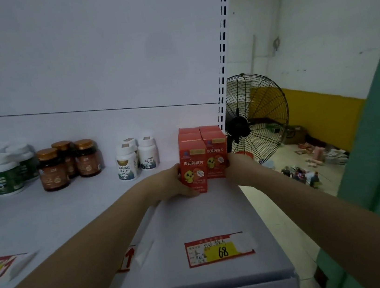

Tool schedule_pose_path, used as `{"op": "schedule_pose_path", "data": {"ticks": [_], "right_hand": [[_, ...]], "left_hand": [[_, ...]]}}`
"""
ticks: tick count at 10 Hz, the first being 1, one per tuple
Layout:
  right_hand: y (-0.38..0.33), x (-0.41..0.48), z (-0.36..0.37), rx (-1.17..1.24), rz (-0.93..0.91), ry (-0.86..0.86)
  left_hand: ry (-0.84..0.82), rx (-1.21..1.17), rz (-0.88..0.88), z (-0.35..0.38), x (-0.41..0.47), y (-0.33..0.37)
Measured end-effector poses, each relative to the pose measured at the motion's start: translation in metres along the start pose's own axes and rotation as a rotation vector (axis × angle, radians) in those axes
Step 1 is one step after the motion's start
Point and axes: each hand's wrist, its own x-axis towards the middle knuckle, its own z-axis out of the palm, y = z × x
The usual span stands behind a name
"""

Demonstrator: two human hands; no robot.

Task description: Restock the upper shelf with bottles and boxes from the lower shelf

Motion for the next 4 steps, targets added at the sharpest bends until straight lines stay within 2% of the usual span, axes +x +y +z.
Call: {"op": "schedule_pose_path", "data": {"ticks": [2, 3, 4], "right_hand": [[-0.002, -0.005, 0.002, -0.098, -0.02, -0.048], [-0.003, -0.012, 0.001, -0.112, 0.032, -0.075], [-0.008, -0.024, -0.008, -0.14, 0.056, -0.112]], "left_hand": [[0.051, 0.043, -0.031, 0.003, 0.005, -0.006], [0.11, 0.061, -0.074, 0.006, 0.002, -0.005], [0.15, 0.17, -0.149, 0.009, -0.017, 0.005]]}}
